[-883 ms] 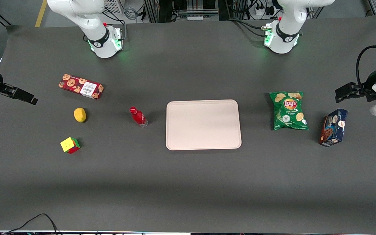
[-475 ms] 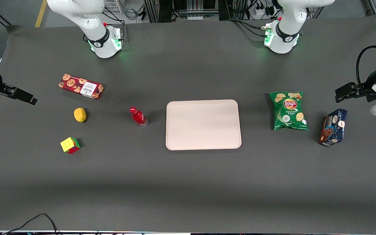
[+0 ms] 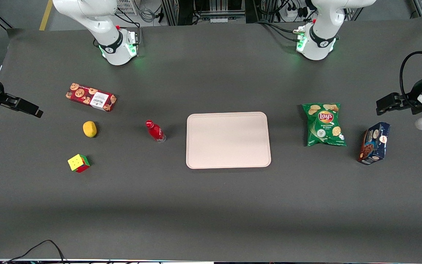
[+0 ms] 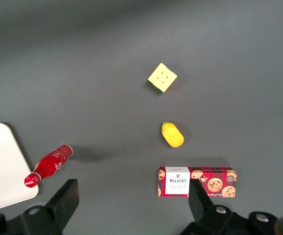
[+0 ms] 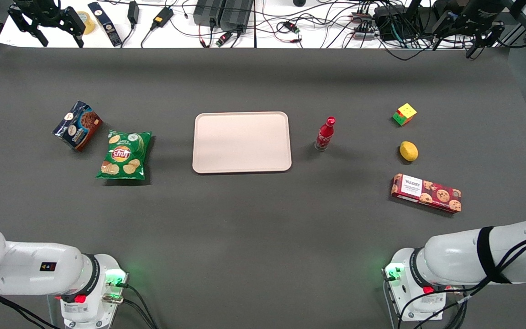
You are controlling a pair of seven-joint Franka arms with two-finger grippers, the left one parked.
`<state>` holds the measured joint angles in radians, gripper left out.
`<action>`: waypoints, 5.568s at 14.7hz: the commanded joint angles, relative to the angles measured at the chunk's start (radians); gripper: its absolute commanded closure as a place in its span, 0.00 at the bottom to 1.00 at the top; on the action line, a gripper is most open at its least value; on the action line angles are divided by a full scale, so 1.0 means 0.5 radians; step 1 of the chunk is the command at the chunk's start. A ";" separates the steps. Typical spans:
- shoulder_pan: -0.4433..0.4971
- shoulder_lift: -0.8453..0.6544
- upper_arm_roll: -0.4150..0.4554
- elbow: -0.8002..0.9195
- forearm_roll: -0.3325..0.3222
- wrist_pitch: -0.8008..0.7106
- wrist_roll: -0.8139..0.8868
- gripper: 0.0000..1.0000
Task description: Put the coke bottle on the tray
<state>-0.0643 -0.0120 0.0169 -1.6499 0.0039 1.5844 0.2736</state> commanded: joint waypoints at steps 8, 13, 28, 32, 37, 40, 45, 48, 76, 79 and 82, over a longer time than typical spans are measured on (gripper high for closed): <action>0.609 0.088 0.114 0.032 0.017 -0.147 0.008 0.00; 0.935 0.147 0.083 0.094 0.014 -0.125 0.005 0.00; 0.939 0.196 0.110 -0.915 0.057 1.190 -0.026 0.00; 0.939 0.229 0.110 -1.084 0.048 1.461 -0.032 0.00; 0.939 0.334 0.110 -1.075 0.044 1.491 -0.059 0.00; 0.939 0.398 0.110 -1.063 0.041 1.498 -0.059 0.00; 0.939 0.444 0.110 -1.054 0.041 1.501 -0.059 0.00; 0.939 0.451 0.110 -1.051 0.041 1.501 -0.059 0.04; 1.287 0.512 0.019 0.351 0.139 0.126 0.204 1.00; 1.362 0.668 0.021 0.364 0.164 0.355 0.349 1.00; 1.365 0.879 0.043 0.358 0.149 0.598 0.342 1.00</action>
<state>0.6198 0.3104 0.0500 -1.5222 0.0654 1.8003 0.4358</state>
